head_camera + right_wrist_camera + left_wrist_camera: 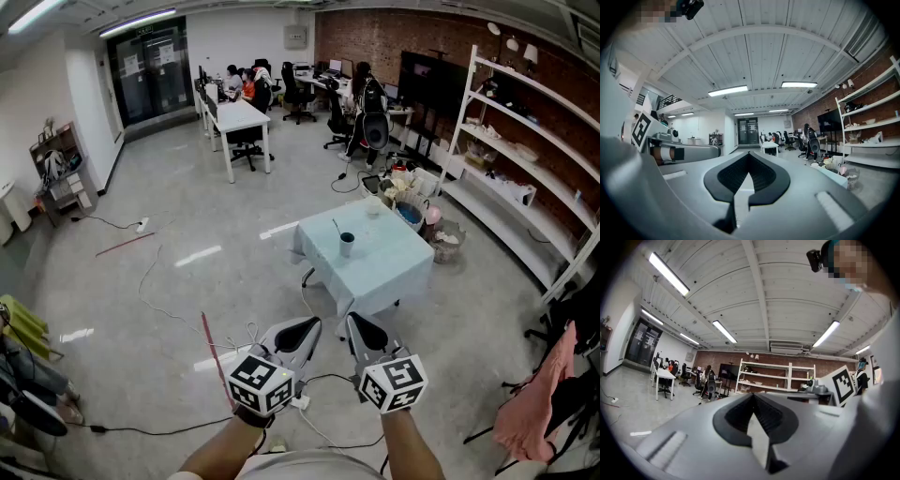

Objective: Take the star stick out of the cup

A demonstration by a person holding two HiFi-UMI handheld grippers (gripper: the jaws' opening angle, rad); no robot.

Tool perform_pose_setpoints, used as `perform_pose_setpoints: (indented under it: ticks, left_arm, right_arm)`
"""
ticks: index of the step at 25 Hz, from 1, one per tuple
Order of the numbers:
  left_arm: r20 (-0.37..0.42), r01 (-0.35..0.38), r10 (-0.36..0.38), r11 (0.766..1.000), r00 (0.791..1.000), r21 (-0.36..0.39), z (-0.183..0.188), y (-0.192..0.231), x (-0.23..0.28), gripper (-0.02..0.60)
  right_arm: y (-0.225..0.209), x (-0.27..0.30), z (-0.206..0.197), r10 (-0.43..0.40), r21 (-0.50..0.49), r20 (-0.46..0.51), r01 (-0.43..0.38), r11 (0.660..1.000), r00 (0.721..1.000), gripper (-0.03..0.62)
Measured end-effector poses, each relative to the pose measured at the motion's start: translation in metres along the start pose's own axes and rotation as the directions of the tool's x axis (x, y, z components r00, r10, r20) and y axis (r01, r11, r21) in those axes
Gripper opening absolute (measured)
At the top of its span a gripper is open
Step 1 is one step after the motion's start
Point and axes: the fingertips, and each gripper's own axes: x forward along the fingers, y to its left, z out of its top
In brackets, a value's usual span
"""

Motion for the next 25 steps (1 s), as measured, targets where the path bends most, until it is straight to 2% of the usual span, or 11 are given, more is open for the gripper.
perform_pose_setpoints:
  ticks: [10,25]
  left_arm:
    - [-0.001,0.004,-0.004,1.0,1.0,0.005,-0.002,-0.007,-0.002,0.006]
    - [-0.017,-0.01,0.01,1.0,1.0,0.026,-0.009,-0.022,-0.006,0.006]
  right_arm:
    - [0.002,-0.006,-0.002,0.001,-0.007,-0.001,-0.001,1.0,1.0,0.009]
    - [-0.003,-0.026,-0.003,0.013,0.053,0.036,-0.015,0.998,0.999,0.011]
